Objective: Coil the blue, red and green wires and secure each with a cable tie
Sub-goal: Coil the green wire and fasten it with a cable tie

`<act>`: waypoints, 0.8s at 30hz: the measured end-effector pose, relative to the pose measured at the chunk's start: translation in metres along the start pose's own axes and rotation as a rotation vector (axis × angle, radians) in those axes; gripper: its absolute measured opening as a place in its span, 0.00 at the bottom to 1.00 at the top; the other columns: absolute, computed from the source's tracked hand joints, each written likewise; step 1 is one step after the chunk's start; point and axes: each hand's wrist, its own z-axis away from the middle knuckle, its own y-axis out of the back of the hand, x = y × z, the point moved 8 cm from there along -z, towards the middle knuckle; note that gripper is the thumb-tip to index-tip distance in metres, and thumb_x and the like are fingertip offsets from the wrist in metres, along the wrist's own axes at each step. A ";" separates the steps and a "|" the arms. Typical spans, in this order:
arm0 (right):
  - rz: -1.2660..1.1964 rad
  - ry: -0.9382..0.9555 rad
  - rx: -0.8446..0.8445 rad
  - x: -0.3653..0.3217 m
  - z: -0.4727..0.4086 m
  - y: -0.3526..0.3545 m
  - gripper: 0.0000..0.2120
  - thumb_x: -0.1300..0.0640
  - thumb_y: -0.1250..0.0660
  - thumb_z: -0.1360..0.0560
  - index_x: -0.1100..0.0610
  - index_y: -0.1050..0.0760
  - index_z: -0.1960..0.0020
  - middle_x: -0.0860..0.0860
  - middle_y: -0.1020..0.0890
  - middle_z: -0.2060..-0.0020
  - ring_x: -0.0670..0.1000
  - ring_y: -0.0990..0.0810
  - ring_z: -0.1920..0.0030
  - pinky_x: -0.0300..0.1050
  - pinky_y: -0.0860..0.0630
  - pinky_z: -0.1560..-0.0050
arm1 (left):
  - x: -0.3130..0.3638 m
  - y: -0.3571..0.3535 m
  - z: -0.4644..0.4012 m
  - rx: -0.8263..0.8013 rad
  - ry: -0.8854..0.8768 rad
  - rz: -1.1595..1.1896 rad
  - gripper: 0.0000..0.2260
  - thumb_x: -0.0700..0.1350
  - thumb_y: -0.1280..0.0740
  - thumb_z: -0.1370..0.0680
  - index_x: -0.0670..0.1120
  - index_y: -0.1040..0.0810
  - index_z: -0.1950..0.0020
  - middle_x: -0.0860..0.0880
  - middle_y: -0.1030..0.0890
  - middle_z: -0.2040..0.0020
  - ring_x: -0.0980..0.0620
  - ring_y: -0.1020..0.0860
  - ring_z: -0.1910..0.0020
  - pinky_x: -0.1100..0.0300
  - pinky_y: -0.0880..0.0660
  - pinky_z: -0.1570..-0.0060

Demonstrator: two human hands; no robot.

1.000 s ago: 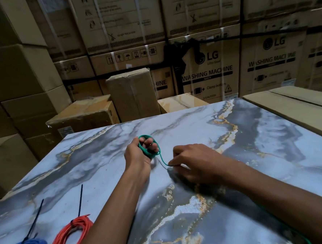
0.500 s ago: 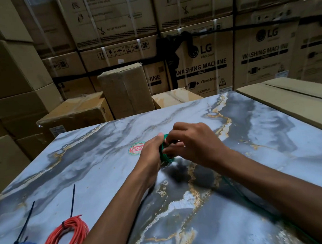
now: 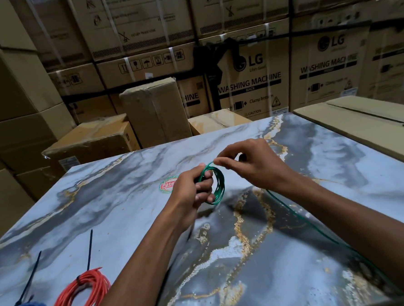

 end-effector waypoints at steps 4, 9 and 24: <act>-0.063 -0.173 -0.095 0.013 0.009 -0.017 0.14 0.48 0.36 0.16 0.54 0.15 0.45 0.47 0.15 0.58 0.48 0.19 0.71 0.36 0.27 0.71 | 0.006 0.004 0.002 0.011 -0.024 0.114 0.17 0.49 0.47 0.14 0.46 0.34 0.63 0.53 0.44 0.75 0.56 0.47 0.81 0.60 0.41 0.73; -0.265 -0.235 -0.183 0.005 0.022 -0.042 0.20 0.50 0.44 0.13 0.61 0.19 0.50 0.43 0.18 0.65 0.54 0.15 0.68 0.45 0.23 0.70 | 0.012 0.010 0.004 0.096 -0.070 0.226 0.17 0.47 0.47 0.15 0.46 0.37 0.64 0.53 0.44 0.77 0.56 0.47 0.81 0.61 0.44 0.76; -0.242 -0.273 -0.193 0.006 0.022 -0.054 0.14 0.54 0.38 0.15 0.57 0.17 0.53 0.45 0.29 0.74 0.45 0.33 0.73 0.45 0.35 0.68 | 0.010 0.015 0.002 0.164 -0.070 0.236 0.17 0.46 0.46 0.16 0.46 0.37 0.65 0.52 0.45 0.76 0.55 0.47 0.80 0.62 0.44 0.79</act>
